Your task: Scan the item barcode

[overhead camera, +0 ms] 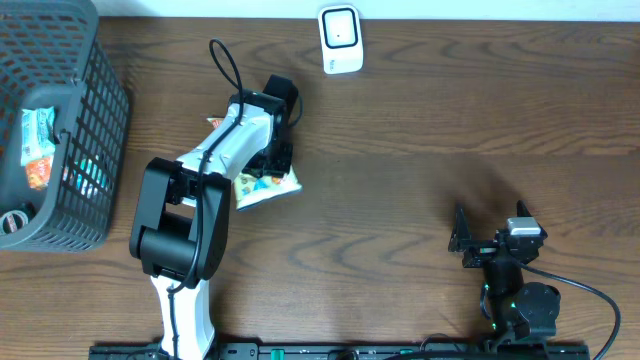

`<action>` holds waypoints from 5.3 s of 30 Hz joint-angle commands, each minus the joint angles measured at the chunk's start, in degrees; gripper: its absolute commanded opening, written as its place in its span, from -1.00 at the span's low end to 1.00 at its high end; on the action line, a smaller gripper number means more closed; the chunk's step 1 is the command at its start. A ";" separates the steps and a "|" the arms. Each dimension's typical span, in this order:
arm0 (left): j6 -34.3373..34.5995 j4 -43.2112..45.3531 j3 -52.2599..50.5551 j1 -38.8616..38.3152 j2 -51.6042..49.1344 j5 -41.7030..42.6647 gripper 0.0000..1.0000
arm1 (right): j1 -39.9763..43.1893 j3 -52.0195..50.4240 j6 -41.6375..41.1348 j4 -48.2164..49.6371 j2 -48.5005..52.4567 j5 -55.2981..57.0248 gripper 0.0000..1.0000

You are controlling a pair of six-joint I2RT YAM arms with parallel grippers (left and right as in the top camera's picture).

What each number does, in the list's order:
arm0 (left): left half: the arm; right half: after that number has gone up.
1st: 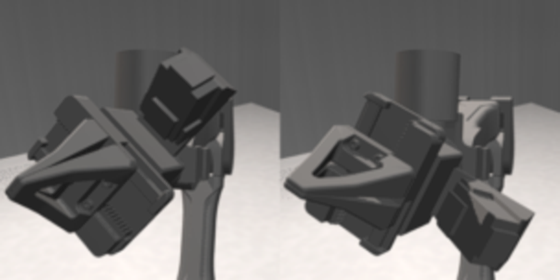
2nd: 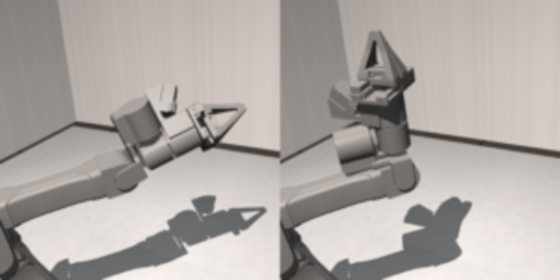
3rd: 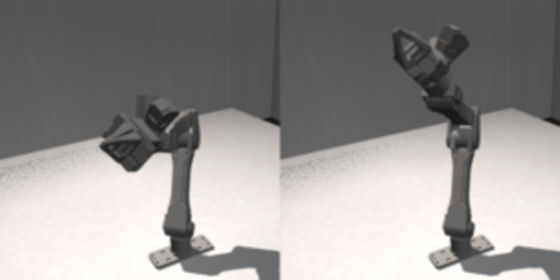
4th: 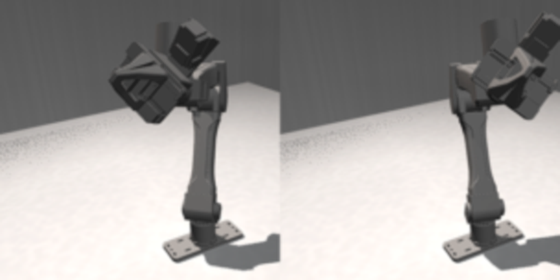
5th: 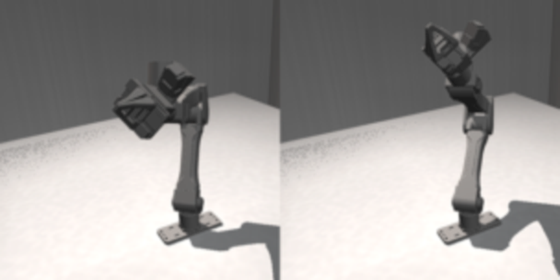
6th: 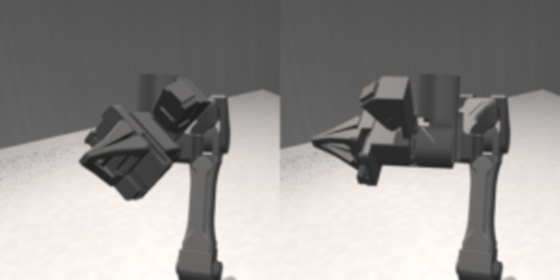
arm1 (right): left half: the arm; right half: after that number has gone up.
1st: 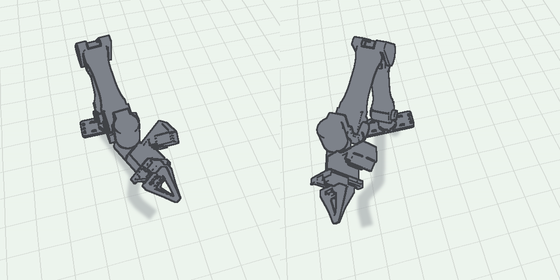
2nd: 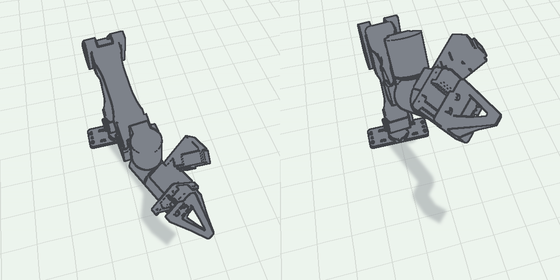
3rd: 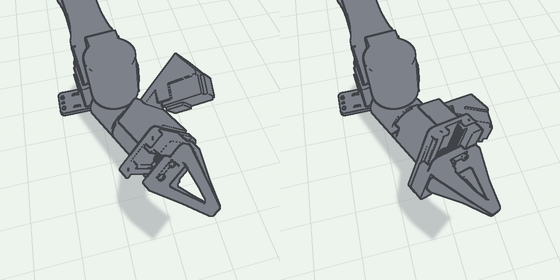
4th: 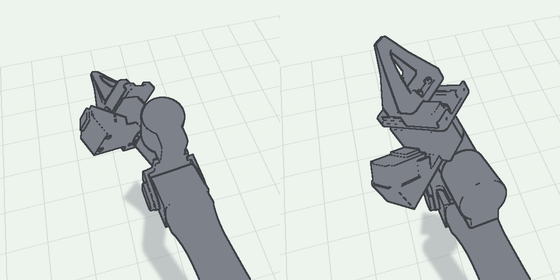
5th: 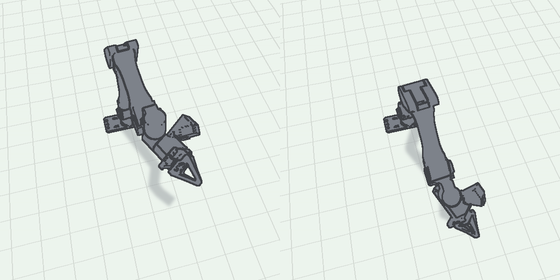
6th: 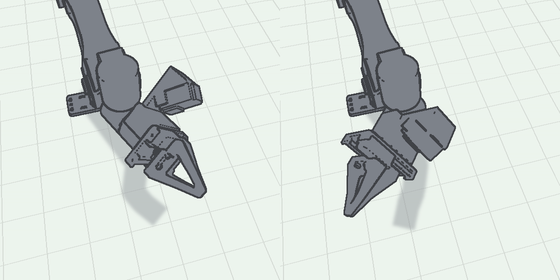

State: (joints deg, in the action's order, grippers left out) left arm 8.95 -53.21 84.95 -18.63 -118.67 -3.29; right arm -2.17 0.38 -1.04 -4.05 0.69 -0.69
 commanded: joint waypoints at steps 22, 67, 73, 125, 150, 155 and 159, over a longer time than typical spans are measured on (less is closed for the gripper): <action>-3.54 10.99 0.83 1.22 8.37 -0.79 -0.27 | -0.17 -0.07 -0.61 -0.26 -0.35 -0.33 0.98; -3.65 19.04 12.04 29.75 30.38 -0.46 0.59 | -0.17 -0.09 -0.61 -0.26 -0.35 -0.33 0.99; 8.66 14.60 11.98 41.99 26.67 -0.37 0.63 | -0.17 -0.07 -0.61 -0.26 -0.35 -0.33 0.98; 23.65 13.88 8.92 59.34 -6.82 6.51 0.04 | -0.17 -0.09 -0.61 -0.26 -0.37 -0.33 0.98; 25.70 7.41 9.03 58.77 23.87 20.90 -0.85 | -0.17 -0.07 -0.61 -0.26 -0.37 -0.33 0.98; 30.38 10.23 9.03 56.39 33.31 20.90 -0.85 | -0.17 -0.09 -0.61 -0.26 -0.37 -0.33 0.98; 28.30 13.31 9.03 49.46 38.60 20.92 -0.85 | -0.17 -0.07 -0.61 -0.26 -0.35 -0.33 0.99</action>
State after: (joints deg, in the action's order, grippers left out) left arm 37.69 -41.15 93.56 36.27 -83.05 16.64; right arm -2.17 0.38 -1.04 -4.03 0.69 -0.67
